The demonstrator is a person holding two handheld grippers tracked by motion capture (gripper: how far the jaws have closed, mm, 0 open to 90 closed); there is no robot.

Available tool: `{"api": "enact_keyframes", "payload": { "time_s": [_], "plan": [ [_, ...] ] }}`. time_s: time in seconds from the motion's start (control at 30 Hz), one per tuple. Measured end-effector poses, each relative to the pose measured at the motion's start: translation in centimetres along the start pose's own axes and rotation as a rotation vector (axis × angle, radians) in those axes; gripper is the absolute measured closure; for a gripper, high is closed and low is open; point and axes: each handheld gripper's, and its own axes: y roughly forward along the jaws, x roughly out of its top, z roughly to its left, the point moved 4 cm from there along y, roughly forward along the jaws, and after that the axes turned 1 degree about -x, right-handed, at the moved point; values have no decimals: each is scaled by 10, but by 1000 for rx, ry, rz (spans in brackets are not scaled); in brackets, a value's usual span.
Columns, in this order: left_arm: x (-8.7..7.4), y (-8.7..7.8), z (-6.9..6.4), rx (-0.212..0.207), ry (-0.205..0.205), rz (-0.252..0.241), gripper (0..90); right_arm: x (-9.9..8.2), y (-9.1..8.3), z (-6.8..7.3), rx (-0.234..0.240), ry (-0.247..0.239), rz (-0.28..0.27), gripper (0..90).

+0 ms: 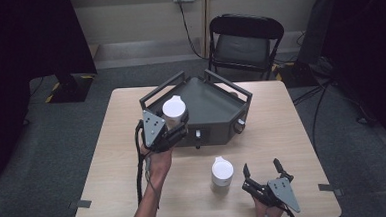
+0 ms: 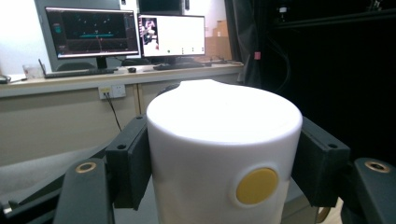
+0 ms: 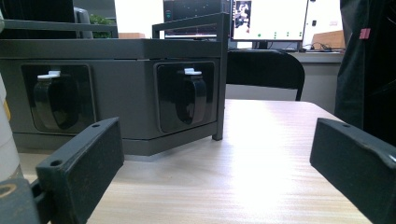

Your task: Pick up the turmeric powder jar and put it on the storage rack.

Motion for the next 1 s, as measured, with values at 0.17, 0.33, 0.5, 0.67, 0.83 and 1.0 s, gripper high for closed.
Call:
{"api": "enact_keyframes", "payload": {
  "time_s": [0.17,0.33,0.5,0.67,0.83,1.0],
  "plan": [
    [3,7,1,19,-11,14,308,0,0,0,1,0,-1,12],
    [8,16,0,40,-20,26,309,0,0,0,1,1,-1,12],
    [11,27,-1,59,-29,31,309,0,0,0,3,1,-1,12],
    [16,40,1,63,-39,35,308,0,0,-1,6,1,-1,12],
    [20,54,1,58,-25,42,308,0,0,-1,7,1,-1,12],
    [17,68,-1,77,1,57,308,0,0,-1,10,1,-1,12]
  ]
}}
